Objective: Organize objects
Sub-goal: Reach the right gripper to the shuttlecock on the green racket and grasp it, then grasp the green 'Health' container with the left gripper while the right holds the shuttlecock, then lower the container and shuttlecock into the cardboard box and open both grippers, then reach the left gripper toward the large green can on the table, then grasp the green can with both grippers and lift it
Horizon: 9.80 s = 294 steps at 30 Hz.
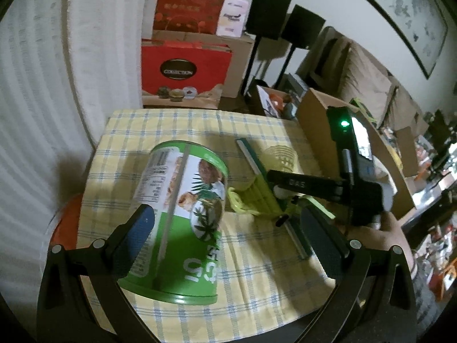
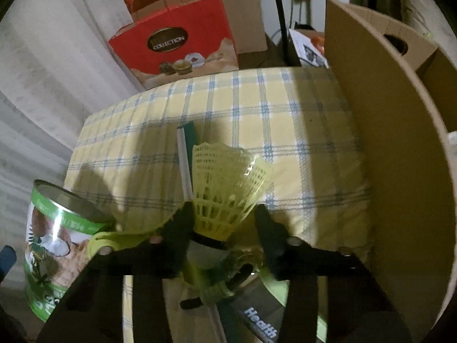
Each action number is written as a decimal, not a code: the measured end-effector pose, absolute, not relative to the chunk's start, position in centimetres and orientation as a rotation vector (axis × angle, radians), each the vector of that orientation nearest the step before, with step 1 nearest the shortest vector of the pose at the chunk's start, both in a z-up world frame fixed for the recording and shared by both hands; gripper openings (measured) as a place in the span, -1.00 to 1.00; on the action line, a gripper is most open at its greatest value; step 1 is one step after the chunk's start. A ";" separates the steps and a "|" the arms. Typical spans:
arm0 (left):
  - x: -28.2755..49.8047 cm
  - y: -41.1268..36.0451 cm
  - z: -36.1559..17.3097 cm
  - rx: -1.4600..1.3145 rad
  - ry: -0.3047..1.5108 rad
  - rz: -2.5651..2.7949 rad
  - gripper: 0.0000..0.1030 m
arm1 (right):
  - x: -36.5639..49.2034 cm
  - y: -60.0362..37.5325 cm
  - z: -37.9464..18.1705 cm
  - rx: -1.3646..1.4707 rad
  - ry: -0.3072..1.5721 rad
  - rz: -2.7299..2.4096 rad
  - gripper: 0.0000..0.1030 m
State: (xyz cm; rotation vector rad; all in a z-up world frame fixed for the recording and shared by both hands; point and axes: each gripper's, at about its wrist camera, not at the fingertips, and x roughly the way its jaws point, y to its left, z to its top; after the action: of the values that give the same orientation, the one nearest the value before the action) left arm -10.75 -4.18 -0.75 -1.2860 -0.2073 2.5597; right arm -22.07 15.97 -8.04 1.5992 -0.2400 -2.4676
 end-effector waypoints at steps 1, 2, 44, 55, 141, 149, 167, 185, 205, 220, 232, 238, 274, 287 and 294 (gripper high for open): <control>-10.7 -4.1 -0.7 -1.283 -0.211 2.550 0.98 | -22.1 16.2 -8.1 1.595 -0.260 -2.462 -0.22; -10.6 -3.9 -0.7 -1.280 -0.213 2.541 0.98 | -22.0 16.3 -8.2 1.589 -0.279 -2.453 -0.26; -12.8 10.4 -6.6 -1.545 -0.183 2.214 0.87 | -9.3 26.7 6.5 1.121 -0.284 -2.597 -0.34; -16.0 12.3 -9.5 -1.731 -0.330 2.175 0.39 | -7.6 29.9 6.9 1.088 -0.345 -2.656 -0.34; -11.6 26.4 3.5 -1.165 0.075 2.313 -0.23 | -5.0 43.1 2.6 1.339 -0.284 -2.938 -0.34; -13.3 27.5 0.9 -1.229 0.125 2.321 -0.23 | -6.3 43.9 0.3 1.415 -0.291 -2.914 -0.33; -16.2 26.1 0.6 -1.281 0.086 2.340 0.33 | -7.1 43.5 0.4 1.346 -0.294 -2.923 0.17; -11.0 19.0 3.8 -1.220 0.003 2.404 0.83 | -5.0 39.5 5.5 1.154 -0.251 -2.960 0.54; -8.9 11.2 4.1 -1.247 -0.097 2.472 1.00 | -4.2 33.3 7.5 1.111 -0.090 -2.914 0.99; -7.3 4.4 4.9 -1.241 -0.100 2.586 0.99 | -4.3 27.8 8.6 1.057 -0.009 -2.885 0.99; -5.7 -1.0 5.1 -1.214 -0.138 2.669 0.99 | -5.1 23.3 8.3 1.029 0.035 -2.828 0.99; -4.9 -4.0 4.3 -1.223 -0.175 2.709 0.99 | -6.1 21.1 7.5 1.028 0.065 -2.788 0.99; -4.6 -9.7 -3.5 -1.288 -0.583 2.589 0.48 | -19.3 7.3 1.0 1.121 0.036 -2.231 0.42; -7.2 -13.1 -5.2 -1.305 -0.730 2.609 0.43 | -21.1 5.4 -2.2 1.168 -0.023 -2.055 0.19; -6.8 -14.5 -5.8 -1.302 -0.815 2.589 0.43 | -20.2 5.2 -2.3 1.164 -0.046 -2.012 0.16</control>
State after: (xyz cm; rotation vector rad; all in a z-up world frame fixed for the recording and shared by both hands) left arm -6.79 -14.47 -5.75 -1.3017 -0.8150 2.5895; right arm -20.23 5.18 -2.34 1.1635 -0.0460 -2.0121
